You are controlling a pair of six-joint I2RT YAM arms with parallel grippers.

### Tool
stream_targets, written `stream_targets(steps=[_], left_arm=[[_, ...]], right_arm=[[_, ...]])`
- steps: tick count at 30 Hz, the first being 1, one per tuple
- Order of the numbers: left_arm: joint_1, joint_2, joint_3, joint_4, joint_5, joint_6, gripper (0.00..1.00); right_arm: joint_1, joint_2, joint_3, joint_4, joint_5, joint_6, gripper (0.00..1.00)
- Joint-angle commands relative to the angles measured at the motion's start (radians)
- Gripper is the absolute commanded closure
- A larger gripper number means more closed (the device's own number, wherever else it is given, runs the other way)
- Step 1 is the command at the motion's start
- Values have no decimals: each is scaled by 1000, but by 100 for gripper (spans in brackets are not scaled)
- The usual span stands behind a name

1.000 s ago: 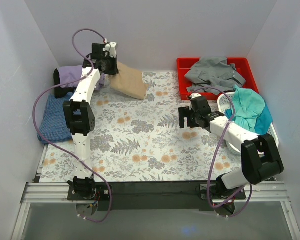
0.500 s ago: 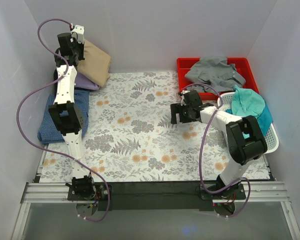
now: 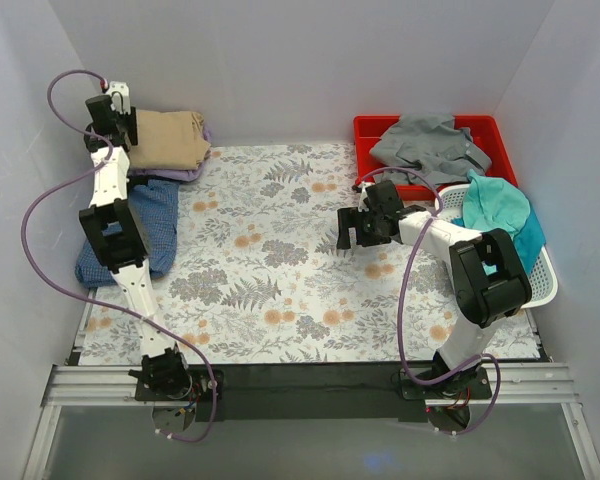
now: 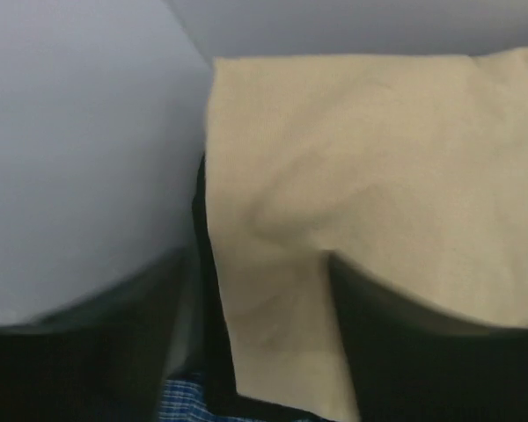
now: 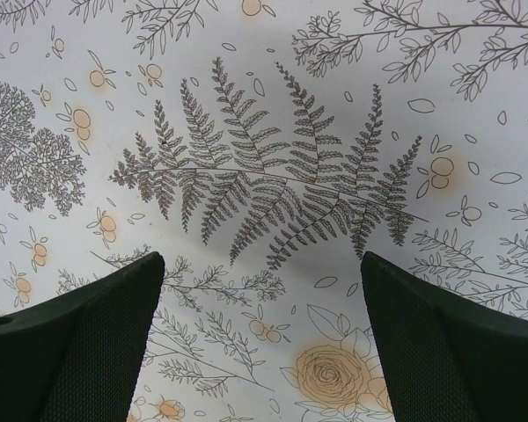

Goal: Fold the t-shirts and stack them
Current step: Neatly place the folded tshirt to the corner, then reset both grippers

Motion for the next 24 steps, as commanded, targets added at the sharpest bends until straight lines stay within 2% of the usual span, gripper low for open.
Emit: stream_targets(steps=[1, 2, 6, 10, 17, 20, 21, 23, 24], left_arm=[[-4, -6, -54, 99, -87, -20, 22], [-6, -4, -59, 102, -107, -26, 8], [-10, -36, -91, 99, -96, -63, 8], [-39, -134, -110, 85, -73, -111, 8], [-208, -359, -151, -9, 6, -224, 8], [-265, -436, -183, -71, 159, -354, 8], [-265, -491, -240, -73, 312, -464, 8], [-265, -560, -346, -27, 481, -581, 8], [-297, -632, -500, 21, 563, -644, 8]], right_arm=[[-2, -11, 1, 19, -26, -12, 3], [-2, -14, 1, 19, -29, -13, 3], [-2, -26, -5, 19, -34, -15, 3], [-2, -69, -18, 25, -12, -10, 3], [-2, -196, -38, 19, 118, -35, 2], [-2, -264, -44, 20, 162, -48, 2], [-2, -288, -42, 14, 175, -45, 1], [-2, -314, -45, 9, 199, -48, 2], [-2, -343, -51, 9, 210, -52, 2]])
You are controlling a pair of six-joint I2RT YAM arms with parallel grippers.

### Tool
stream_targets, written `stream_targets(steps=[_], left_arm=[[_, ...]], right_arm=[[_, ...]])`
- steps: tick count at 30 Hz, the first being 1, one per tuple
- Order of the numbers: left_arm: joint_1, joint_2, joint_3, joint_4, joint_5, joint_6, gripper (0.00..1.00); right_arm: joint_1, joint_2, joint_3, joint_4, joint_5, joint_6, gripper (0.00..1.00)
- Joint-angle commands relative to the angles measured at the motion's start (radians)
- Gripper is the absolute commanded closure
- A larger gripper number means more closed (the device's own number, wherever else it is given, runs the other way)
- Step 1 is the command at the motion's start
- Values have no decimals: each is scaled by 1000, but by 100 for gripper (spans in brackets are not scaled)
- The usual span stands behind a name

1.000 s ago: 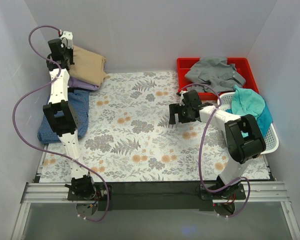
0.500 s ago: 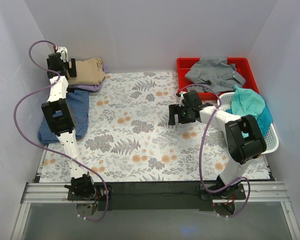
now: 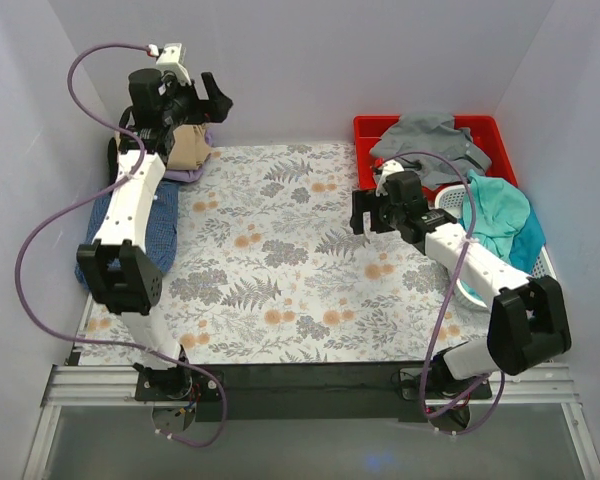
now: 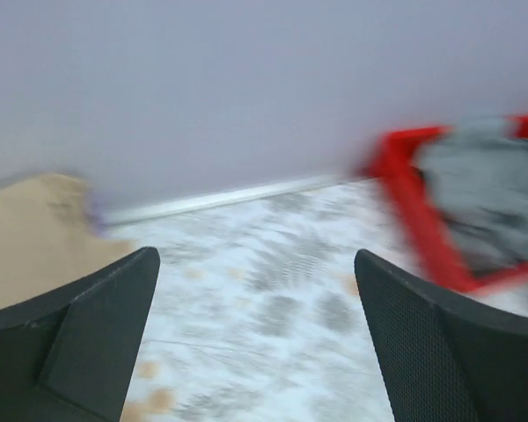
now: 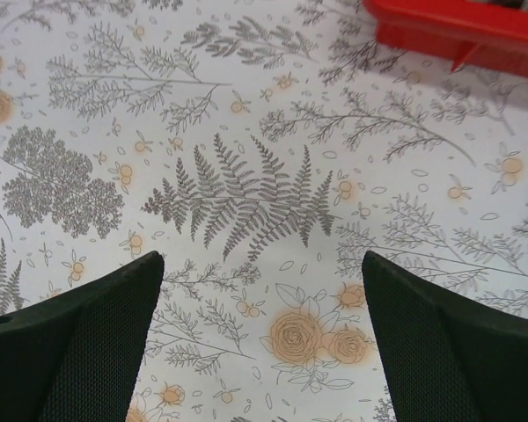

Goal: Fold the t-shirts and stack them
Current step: Reset both grippers

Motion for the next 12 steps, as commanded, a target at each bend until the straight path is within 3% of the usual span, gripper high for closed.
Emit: stream_targets(steps=[1, 5, 7, 12], left_arm=[[-6, -194, -268, 73, 433, -316, 8], [-120, -338, -570, 213, 486, -433, 8], [-174, -431, -723, 222, 413, -442, 8], [-266, -579, -899, 235, 282, -444, 7]], right_arm=[[-2, -77, -17, 10, 77, -28, 2], [3, -162, -55, -2, 147, -45, 2], [6, -228, -97, -6, 172, -52, 2], [18, -347, -154, -42, 310, -57, 2]])
